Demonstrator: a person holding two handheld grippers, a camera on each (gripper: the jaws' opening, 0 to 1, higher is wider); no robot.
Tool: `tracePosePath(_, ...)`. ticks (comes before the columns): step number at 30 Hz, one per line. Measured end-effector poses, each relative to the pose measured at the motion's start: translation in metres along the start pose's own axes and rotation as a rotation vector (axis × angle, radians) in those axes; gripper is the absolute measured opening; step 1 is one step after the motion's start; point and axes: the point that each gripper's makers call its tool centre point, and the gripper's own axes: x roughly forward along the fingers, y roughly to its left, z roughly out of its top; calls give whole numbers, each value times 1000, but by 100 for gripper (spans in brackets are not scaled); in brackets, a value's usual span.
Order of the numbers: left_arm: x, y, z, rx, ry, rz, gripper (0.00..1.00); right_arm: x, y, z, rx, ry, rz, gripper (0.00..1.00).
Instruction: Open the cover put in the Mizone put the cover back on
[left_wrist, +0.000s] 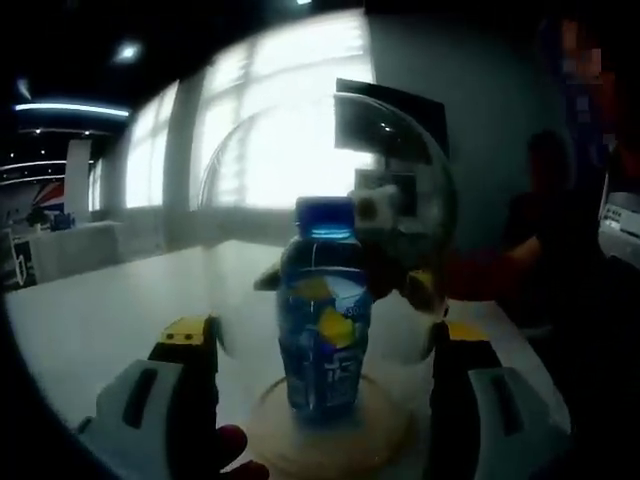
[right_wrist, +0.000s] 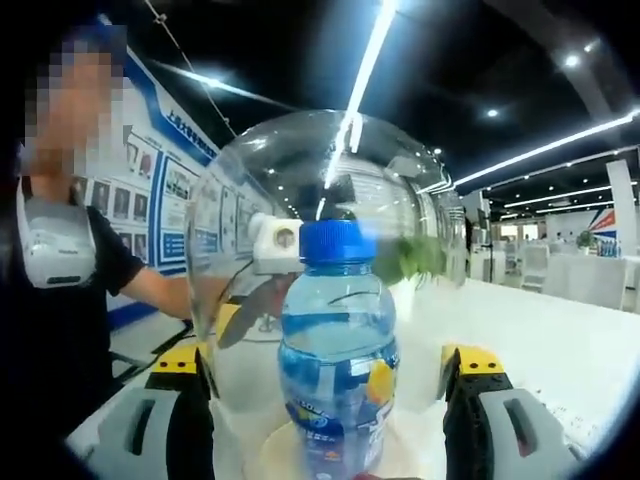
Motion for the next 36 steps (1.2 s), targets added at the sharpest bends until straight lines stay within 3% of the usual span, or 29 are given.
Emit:
tracePosePath(11, 0, 1, -1, -13, -10, 3, 74, -5, 1, -3, 22, 33, -53, 88)
tracePosePath(20, -4, 1, 0, -61, -69, 22, 75, -11, 3, 1, 24, 22, -116, 84)
tracePosePath(30, -23, -1, 3, -132, -121, 102, 65, -24, 4, 5, 17, 1, -196, 78)
tracePosePath(36, -28, -6, 10, -90, -111, 165, 61, -31, 7, 7, 18, -10, -248, 73)
